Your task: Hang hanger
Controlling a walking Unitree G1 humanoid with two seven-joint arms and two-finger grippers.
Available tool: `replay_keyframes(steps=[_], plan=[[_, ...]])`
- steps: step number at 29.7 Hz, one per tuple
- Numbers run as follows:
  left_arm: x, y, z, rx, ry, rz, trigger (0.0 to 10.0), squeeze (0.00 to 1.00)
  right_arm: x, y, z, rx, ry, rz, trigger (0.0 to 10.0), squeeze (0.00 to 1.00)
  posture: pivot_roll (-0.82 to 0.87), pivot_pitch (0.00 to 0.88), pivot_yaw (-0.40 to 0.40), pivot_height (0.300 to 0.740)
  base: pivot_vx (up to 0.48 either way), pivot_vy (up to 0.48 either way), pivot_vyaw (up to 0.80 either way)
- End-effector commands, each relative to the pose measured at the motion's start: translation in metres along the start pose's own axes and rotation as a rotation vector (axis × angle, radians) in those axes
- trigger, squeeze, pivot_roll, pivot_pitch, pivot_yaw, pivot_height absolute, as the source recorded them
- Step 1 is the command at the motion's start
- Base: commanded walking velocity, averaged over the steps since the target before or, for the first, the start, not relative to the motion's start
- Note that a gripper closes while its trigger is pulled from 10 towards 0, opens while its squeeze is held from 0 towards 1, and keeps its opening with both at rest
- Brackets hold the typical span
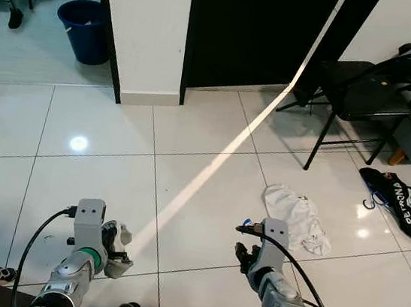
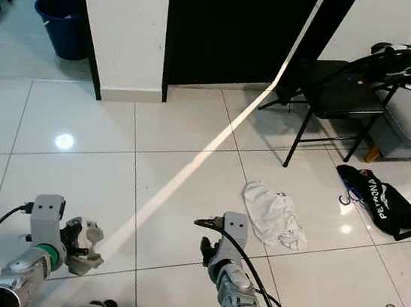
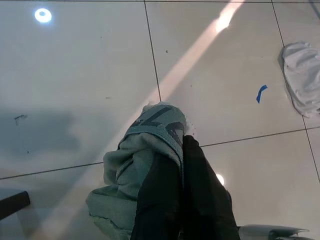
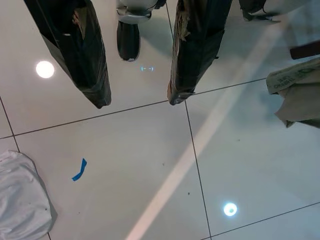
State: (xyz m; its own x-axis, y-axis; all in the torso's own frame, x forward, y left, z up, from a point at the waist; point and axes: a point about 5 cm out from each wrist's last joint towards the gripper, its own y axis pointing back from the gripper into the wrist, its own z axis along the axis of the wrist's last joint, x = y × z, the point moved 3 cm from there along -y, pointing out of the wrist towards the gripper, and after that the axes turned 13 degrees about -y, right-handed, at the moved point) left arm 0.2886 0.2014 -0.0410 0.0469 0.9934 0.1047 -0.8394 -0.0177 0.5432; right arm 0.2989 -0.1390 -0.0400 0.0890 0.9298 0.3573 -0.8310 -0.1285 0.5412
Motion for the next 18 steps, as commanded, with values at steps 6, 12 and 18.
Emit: replay_keyframes(steps=[6, 12, 18], plan=[[-0.0005, 0.0009, -0.0092, 0.055, -0.024, -0.029, 10.0, 0.0, -0.0046, 0.0014, -0.0065, 0.021, -0.04, -0.028, 10.0, 0.0, 0.02, 0.09, -0.007, 0.74, 0.0, 0.0, 0.0], [0.0025, -0.0003, -0.0076, 0.075, -0.059, -0.04, 10.0, 0.0, -0.0041, 0.0009, -0.0049, 0.012, -0.07, -0.032, 10.0, 0.0, 0.03, 0.089, 0.002, 0.74, 0.0, 0.0, 0.0], [0.004, -0.0002, -0.0091, 0.098, -0.141, -0.048, 10.0, 0.0, -0.0028, 0.0005, -0.0049, 0.013, -0.071, -0.032, 10.0, 0.0, 0.03, 0.078, 0.074, 0.74, 0.0, 0.0, 0.0]])
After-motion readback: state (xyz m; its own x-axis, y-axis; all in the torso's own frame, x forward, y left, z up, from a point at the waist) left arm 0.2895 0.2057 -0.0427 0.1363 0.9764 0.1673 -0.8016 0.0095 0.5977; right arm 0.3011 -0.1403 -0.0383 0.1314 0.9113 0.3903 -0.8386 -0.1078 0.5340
